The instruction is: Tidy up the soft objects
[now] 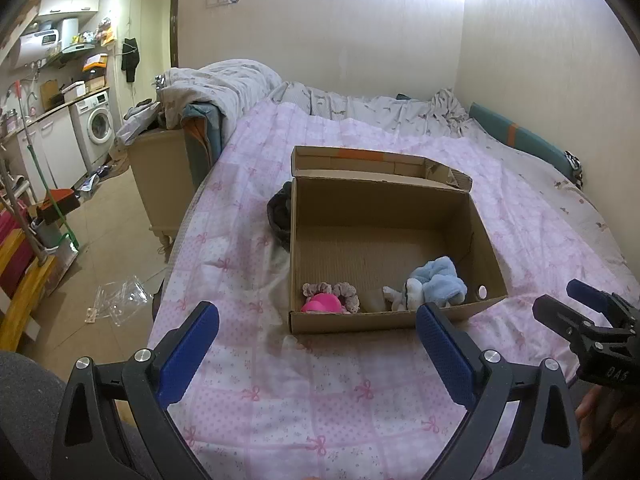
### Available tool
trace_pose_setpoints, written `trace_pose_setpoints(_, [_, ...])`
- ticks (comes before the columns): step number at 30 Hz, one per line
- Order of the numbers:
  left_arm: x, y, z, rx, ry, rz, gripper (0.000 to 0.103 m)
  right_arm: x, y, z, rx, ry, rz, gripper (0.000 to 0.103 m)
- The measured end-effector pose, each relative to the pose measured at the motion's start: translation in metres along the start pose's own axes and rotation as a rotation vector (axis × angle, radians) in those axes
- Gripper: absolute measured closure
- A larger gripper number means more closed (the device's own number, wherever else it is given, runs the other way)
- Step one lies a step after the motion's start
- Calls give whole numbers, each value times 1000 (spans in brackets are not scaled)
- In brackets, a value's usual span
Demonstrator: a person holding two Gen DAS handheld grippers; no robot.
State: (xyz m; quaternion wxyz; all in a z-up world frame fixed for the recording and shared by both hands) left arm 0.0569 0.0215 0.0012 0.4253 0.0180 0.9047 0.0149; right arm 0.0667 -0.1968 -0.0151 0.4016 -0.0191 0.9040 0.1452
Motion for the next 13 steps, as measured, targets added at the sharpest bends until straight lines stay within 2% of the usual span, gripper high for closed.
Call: trace_pose_setpoints(13, [9,2,2,4,3,-6,4,0,0,0,-1,-2,0,0])
Point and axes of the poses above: each gripper's, at about its wrist camera, not at the fingertips, and z roughly the way its jaws point, y to its left, x to its underside, the point moved 3 cm from there along z, roughly the way its jaws point, and after that the axes turned 7 degrees about z, right-handed, at the moved point
